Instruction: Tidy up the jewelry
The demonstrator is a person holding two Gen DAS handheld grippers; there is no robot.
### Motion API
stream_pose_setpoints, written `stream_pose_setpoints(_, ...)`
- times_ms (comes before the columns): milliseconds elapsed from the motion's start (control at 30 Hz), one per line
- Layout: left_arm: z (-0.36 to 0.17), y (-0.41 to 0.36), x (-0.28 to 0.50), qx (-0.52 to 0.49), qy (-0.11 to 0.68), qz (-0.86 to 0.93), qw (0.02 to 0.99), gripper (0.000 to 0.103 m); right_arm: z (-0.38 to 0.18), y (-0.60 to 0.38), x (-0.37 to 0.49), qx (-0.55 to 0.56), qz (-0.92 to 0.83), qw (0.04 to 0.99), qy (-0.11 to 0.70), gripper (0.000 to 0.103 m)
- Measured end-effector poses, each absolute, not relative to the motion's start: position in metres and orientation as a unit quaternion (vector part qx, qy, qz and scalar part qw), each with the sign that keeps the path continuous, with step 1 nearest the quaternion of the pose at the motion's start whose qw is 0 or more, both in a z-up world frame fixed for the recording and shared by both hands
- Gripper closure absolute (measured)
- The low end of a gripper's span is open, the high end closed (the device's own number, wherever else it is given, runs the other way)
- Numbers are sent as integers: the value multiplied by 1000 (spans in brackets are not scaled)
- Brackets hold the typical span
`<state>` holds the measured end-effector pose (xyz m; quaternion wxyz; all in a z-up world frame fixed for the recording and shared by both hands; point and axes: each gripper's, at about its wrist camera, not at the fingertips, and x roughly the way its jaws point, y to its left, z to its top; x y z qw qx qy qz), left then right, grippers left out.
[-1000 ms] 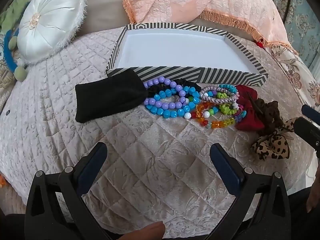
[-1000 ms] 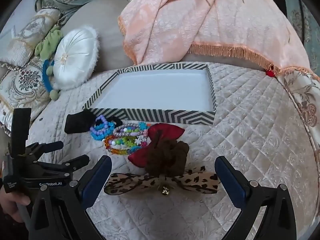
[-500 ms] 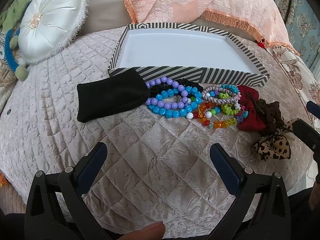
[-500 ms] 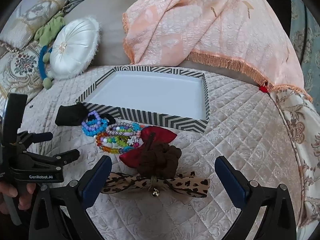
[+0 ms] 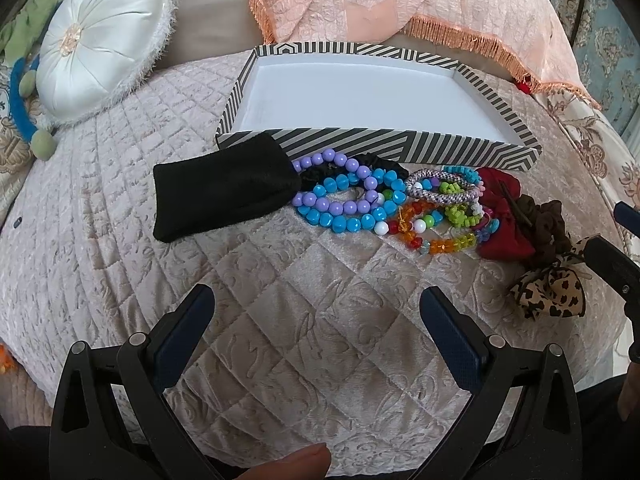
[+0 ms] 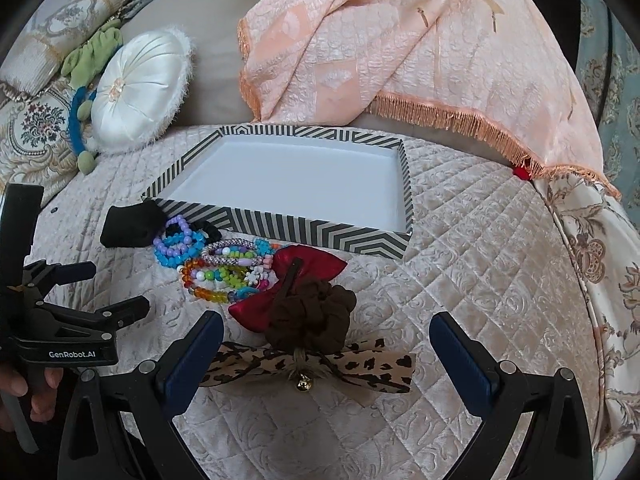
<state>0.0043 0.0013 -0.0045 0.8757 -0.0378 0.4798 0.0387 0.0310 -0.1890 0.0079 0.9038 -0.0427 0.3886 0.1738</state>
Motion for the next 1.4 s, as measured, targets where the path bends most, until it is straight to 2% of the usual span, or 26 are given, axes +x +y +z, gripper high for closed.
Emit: stream_pose_setpoints(1400, -5, 1, 4, -37, 482, 43, 874, 0, 6, -188, 32, -50, 167, 902, 395, 0)
